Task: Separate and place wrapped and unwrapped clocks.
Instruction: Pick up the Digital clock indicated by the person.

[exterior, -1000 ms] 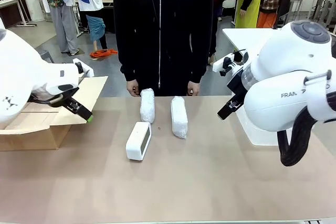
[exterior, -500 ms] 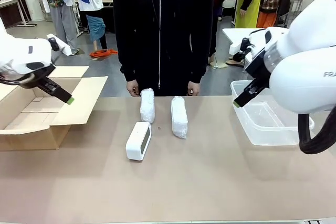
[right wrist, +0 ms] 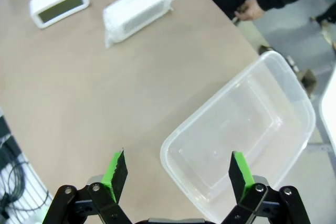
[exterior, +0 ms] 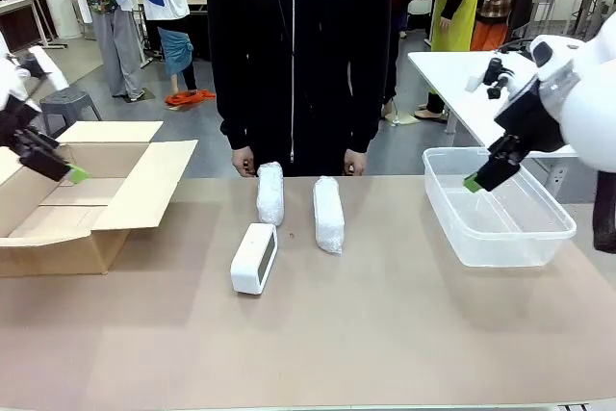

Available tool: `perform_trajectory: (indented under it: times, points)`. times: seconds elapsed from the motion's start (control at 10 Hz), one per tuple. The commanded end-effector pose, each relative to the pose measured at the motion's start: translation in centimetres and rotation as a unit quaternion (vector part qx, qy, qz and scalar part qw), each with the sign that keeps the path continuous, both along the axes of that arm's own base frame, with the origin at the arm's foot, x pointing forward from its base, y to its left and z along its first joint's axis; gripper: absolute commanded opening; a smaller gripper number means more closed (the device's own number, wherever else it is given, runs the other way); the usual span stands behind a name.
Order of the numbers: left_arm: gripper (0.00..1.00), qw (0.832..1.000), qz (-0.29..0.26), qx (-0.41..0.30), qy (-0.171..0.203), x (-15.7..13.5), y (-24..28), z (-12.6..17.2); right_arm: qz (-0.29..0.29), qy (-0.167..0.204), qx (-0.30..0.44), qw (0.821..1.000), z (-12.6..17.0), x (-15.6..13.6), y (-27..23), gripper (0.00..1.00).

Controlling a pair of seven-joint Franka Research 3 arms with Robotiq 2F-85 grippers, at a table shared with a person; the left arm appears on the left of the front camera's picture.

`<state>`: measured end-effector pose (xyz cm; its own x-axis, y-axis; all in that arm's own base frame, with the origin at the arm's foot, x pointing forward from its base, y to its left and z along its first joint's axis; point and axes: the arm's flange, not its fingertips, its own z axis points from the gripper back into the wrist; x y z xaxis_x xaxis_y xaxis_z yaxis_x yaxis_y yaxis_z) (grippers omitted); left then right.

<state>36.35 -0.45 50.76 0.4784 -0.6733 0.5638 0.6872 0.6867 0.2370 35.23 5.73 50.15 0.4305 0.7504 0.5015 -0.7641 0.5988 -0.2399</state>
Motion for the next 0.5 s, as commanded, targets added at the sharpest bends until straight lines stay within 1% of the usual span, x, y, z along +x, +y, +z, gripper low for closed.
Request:
perform_trajectory:
  times: [0.0,0.1,0.2,0.4]
  points:
    - [1.00,0.998,-0.056,-0.018,-0.009,-6.9,2.8,-3.7,0.073,0.020,0.030,0.997,0.2,-0.6,-2.3,1.00]
    - [1.00,0.997,-0.069,-0.023,-0.016,-7.5,3.8,-3.5,0.098,0.020,0.058,0.993,0.6,-0.6,-3.6,1.00]
    - [1.00,0.996,-0.081,-0.026,-0.024,-7.9,4.4,-3.3,0.109,0.013,0.079,0.991,0.9,-0.7,-4.7,1.00]
    - [1.00,0.993,-0.109,-0.036,-0.027,-7.9,5.6,-3.1,0.143,0.002,0.124,0.982,1.5,-0.6,-7.1,1.00]
